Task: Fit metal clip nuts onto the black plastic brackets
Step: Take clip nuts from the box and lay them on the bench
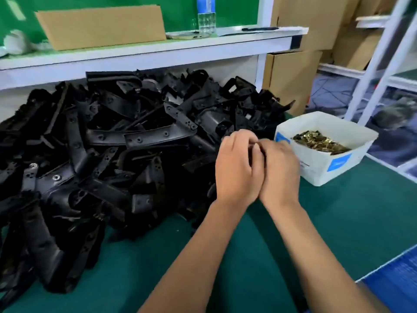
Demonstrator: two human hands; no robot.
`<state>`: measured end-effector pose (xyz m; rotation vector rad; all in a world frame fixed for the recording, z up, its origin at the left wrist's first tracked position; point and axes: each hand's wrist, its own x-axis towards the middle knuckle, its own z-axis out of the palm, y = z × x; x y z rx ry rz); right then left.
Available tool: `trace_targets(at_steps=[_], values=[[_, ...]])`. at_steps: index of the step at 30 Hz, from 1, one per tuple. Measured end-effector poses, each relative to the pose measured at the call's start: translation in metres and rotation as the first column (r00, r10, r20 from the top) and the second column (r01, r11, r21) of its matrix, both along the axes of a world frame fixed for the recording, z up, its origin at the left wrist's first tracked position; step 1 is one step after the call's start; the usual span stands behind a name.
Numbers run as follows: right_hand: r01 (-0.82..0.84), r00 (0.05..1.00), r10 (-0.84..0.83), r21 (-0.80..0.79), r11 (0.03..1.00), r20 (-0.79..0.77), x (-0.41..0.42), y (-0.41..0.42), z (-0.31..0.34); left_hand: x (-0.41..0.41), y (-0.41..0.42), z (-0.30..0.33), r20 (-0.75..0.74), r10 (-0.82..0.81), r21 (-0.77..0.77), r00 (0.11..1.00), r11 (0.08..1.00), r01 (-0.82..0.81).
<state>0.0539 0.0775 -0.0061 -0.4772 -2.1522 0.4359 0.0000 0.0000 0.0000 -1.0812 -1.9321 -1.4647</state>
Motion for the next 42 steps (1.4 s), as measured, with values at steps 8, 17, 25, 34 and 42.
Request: trace_targets(at_steps=[8, 17, 25, 34, 42], values=[[0.452, 0.697, -0.517, 0.255, 0.855, 0.497, 0.014, 0.092, -0.003, -0.012, 0.117, -0.002, 0.124, -0.23, -0.655, 0.965, 0.712, 0.253], [0.278, 0.803, -0.313, 0.146, 0.949, 0.507, 0.059, 0.056, 0.012, 0.016, 0.078, 0.009, 0.131, -0.193, -0.654, 0.972, 0.72, 0.231], [0.064, 0.827, -0.197, 0.261, 0.963, 0.526, 0.077, -0.019, 0.001, 0.033, -0.024, -0.007, -0.025, -0.228, -0.591, 0.973, 0.789, 0.169], [-0.214, 0.976, 0.202, 0.199, 0.956, 0.08, 0.036, -0.088, -0.005, -0.008, -0.152, -0.043, -0.275, 0.344, -0.374, 0.898, 0.822, -0.429], [-0.442, 0.855, 0.327, 0.237, 0.865, 0.402, -0.019, -0.136, -0.046, -0.021, -0.189, -0.055, -0.346, 0.409, -0.681, 0.844, 0.51, -0.527]])
